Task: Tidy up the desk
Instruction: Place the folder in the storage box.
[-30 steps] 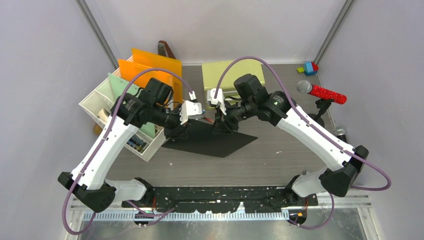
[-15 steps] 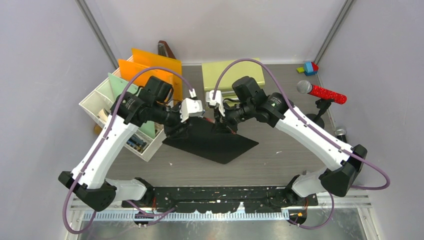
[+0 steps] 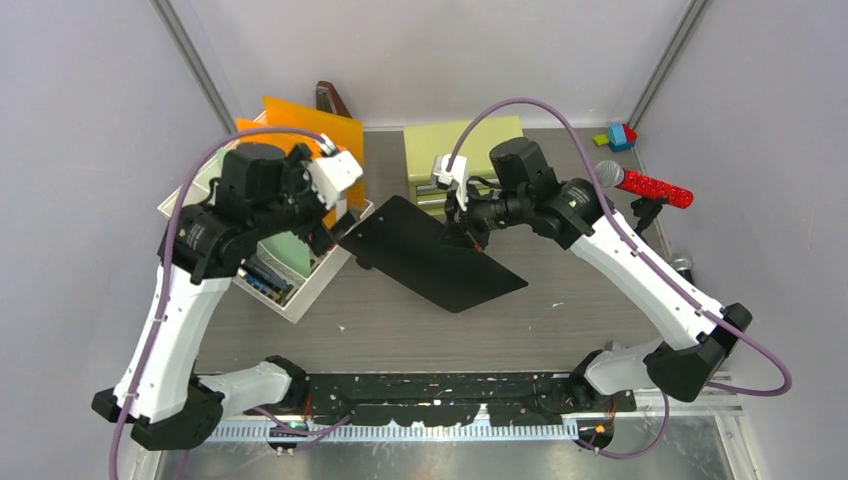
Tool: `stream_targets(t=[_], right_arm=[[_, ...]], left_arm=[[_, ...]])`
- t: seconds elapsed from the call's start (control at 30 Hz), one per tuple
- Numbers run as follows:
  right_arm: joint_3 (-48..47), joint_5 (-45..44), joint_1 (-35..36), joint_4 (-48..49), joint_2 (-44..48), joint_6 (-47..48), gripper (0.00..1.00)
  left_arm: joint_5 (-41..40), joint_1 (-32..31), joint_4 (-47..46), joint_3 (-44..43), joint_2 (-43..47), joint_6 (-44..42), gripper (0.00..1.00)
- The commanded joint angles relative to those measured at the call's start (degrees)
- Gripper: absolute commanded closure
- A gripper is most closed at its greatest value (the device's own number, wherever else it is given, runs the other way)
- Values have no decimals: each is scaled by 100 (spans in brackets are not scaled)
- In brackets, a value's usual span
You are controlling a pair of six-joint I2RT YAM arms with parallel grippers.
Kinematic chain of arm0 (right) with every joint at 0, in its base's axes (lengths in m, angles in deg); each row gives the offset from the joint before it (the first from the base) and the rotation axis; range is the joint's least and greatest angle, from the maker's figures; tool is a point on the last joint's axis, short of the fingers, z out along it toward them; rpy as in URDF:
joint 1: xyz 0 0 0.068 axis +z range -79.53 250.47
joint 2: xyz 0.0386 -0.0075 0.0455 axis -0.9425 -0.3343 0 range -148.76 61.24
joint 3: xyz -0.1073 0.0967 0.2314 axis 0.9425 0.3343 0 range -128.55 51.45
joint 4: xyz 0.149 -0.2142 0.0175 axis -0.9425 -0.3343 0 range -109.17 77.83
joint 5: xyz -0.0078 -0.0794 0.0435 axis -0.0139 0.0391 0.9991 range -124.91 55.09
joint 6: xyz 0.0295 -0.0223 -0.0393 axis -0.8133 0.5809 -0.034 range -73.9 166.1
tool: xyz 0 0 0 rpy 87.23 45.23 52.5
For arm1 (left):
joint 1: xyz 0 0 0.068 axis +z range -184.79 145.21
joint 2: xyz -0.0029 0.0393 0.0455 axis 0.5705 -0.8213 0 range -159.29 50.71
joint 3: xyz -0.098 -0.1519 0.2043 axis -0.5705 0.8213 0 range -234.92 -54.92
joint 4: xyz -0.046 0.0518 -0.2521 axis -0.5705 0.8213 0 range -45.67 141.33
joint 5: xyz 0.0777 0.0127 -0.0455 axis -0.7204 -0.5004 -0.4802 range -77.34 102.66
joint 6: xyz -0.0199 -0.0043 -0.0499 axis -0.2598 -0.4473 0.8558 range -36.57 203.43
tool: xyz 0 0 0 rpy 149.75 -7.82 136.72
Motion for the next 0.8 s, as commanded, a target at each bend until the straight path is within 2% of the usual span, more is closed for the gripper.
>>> stream_targets(t=[0.0, 0.13, 0.27, 0.43, 0.53, 0.63, 0.77], right_arm=[[-246, -100, -90, 410, 314, -223, 100], [-254, -97, -109, 465, 349, -336, 100], [-231, -1, -110, 613, 421, -545, 100], [-279, 55, -113, 654, 499, -612, 100], [-350, 117, -109, 599, 483, -620, 100], [-409, 175, -109, 552, 450, -630, 100], [-380, 199, -110, 541, 421, -623, 100]], left_arm=[[-1175, 680, -330, -787, -383, 471, 0], [-1246, 1804, -45, -1759, -1046, 699, 0], [-1237, 2834, 58, -2318, -1683, 764, 0], [-852, 4197, 205, -2754, -2354, 896, 0], [-328, 5025, 196, -2947, -2776, 1047, 1], [-142, 5466, 129, -3028, -3074, 1130, 1], [-30, 5673, -34, -2820, -3272, 1180, 2]])
